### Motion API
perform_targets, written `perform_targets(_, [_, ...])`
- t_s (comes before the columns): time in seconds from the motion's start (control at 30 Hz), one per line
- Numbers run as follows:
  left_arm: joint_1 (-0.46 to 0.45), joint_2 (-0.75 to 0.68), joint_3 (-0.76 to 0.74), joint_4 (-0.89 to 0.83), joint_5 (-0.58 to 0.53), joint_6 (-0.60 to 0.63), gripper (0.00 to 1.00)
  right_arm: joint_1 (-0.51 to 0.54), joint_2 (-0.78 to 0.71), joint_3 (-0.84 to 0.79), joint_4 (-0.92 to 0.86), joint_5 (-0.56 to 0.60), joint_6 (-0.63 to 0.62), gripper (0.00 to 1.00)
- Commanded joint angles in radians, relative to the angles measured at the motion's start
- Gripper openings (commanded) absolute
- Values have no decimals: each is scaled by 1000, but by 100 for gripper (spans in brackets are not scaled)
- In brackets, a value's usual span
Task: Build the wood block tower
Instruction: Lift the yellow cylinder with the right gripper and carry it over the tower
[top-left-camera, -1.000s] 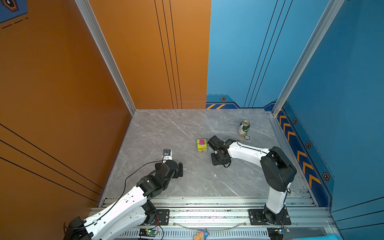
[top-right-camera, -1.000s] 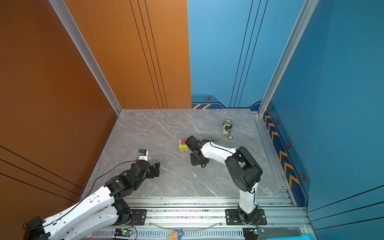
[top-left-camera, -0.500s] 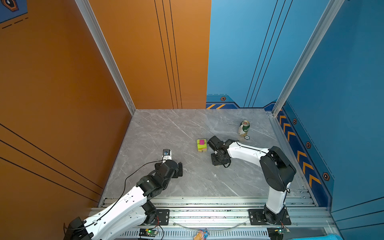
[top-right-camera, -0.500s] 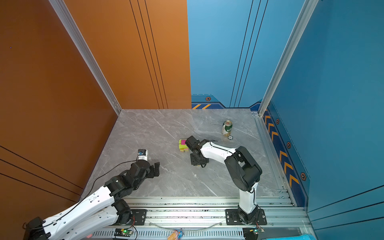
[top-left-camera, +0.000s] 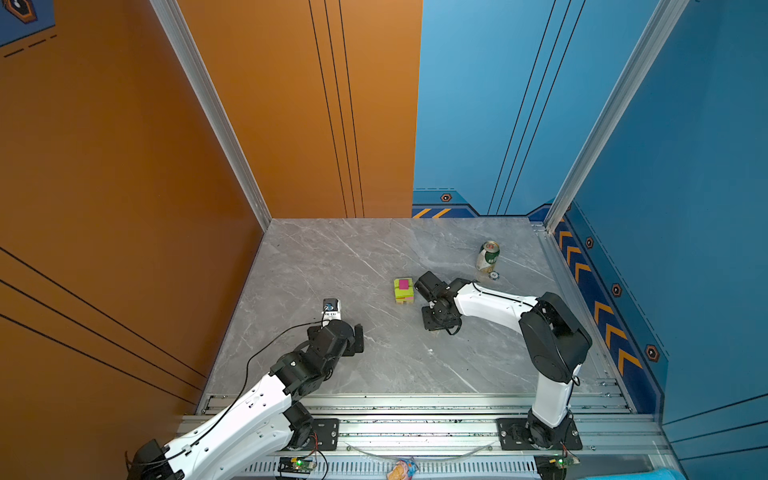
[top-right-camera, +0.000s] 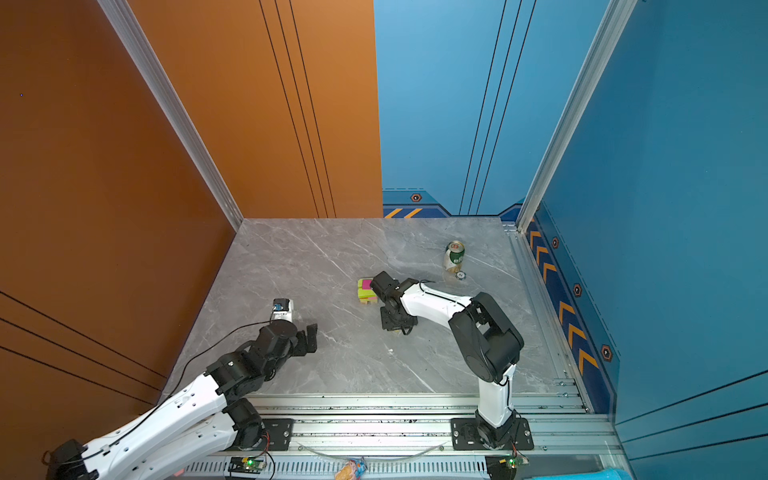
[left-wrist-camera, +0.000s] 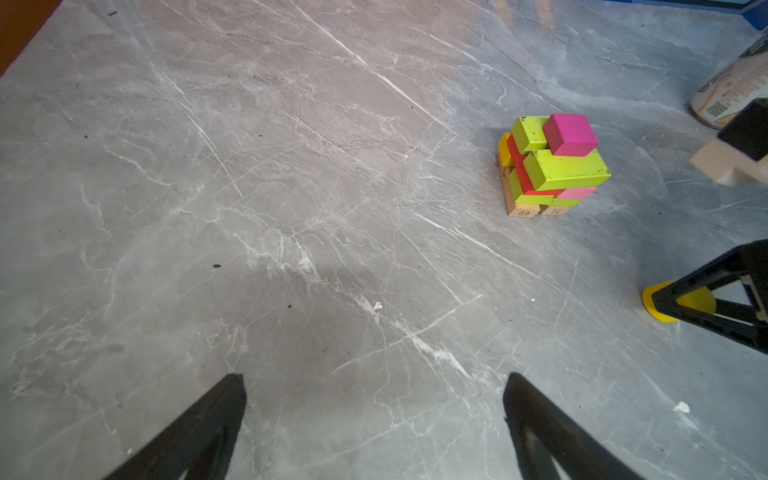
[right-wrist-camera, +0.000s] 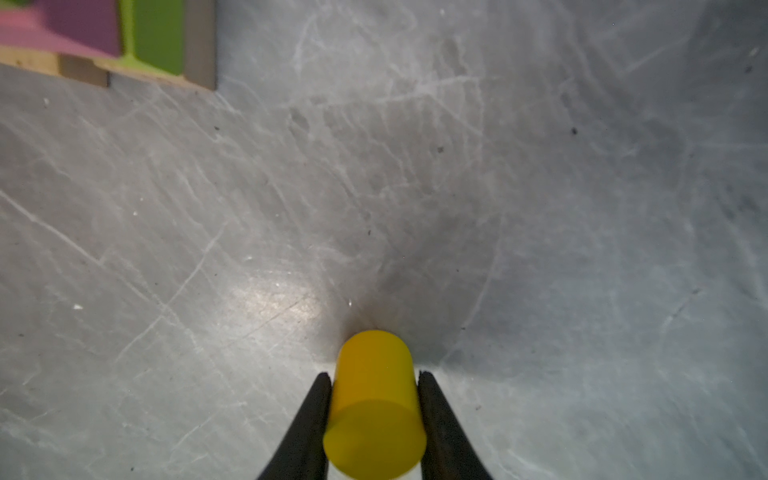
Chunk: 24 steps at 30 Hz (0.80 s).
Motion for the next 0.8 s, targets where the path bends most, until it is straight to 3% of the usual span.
perform_targets(0.0, [13, -21, -18, -34, 6, -4, 98, 3, -11, 22, -46, 17, -8, 30])
perform_targets(0.77, [24, -2, -38, -21, 56, -8, 98, 9, -54, 205, -187, 82, -63, 29])
